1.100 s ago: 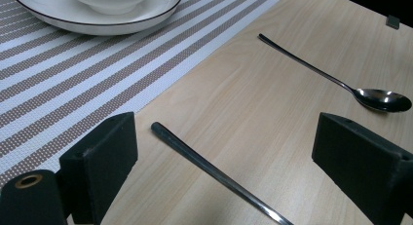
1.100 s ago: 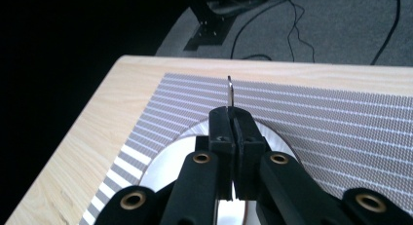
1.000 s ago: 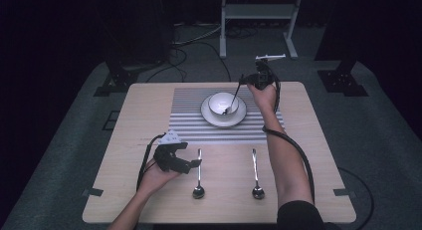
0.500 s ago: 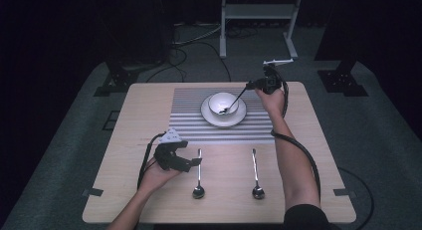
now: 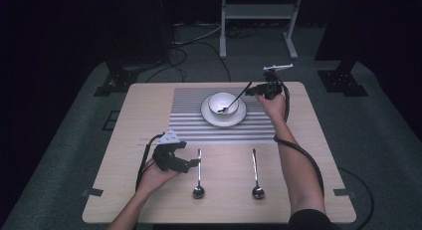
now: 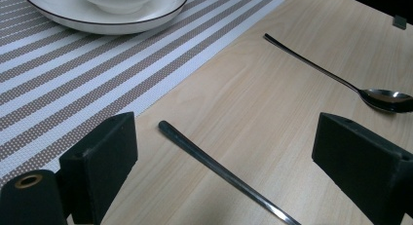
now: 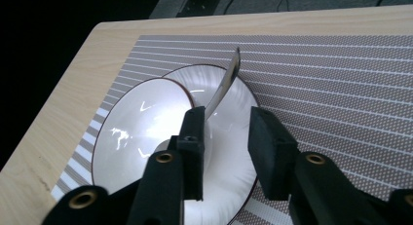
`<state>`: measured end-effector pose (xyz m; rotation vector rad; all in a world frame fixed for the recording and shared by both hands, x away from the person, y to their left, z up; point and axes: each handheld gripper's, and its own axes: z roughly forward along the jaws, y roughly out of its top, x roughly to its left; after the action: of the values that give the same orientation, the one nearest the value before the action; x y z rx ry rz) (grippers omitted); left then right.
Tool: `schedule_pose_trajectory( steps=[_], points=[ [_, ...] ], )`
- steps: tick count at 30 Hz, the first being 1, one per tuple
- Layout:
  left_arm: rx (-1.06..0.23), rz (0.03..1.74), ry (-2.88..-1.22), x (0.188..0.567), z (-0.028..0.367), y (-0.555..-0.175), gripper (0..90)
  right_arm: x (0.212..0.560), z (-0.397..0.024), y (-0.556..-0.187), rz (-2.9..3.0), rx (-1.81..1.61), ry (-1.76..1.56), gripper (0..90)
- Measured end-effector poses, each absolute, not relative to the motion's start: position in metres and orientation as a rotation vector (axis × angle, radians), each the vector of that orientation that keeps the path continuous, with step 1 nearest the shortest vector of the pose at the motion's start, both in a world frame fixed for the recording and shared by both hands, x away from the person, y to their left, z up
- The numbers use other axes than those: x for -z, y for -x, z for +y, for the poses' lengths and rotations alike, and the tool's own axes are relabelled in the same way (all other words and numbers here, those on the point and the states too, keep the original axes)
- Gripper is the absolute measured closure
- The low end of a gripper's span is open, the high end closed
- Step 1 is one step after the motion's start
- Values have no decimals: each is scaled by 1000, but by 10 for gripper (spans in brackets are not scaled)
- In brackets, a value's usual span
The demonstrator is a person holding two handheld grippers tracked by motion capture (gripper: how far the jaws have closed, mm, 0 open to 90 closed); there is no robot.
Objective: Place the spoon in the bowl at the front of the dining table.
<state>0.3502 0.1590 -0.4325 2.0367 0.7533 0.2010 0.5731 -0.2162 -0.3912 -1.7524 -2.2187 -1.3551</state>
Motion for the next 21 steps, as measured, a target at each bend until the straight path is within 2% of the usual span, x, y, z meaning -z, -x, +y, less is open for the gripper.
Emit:
schedule_pose_trajectory(
  steps=[5,7,14,21],
  points=[
    [-204,752,-2039,432,158,-351,84,395,-219,-566,-2231,1358,1712,580],
    [-204,755,-2039,434,158,-351,84,396,-222,-562,-2226,1369,1680,502],
    [-205,756,-2042,434,159,-351,84,399,-227,-551,-2246,1353,1636,379],
    [-205,764,-2039,434,159,-351,84,401,-230,-540,-2257,1352,1602,317]
  ],
)
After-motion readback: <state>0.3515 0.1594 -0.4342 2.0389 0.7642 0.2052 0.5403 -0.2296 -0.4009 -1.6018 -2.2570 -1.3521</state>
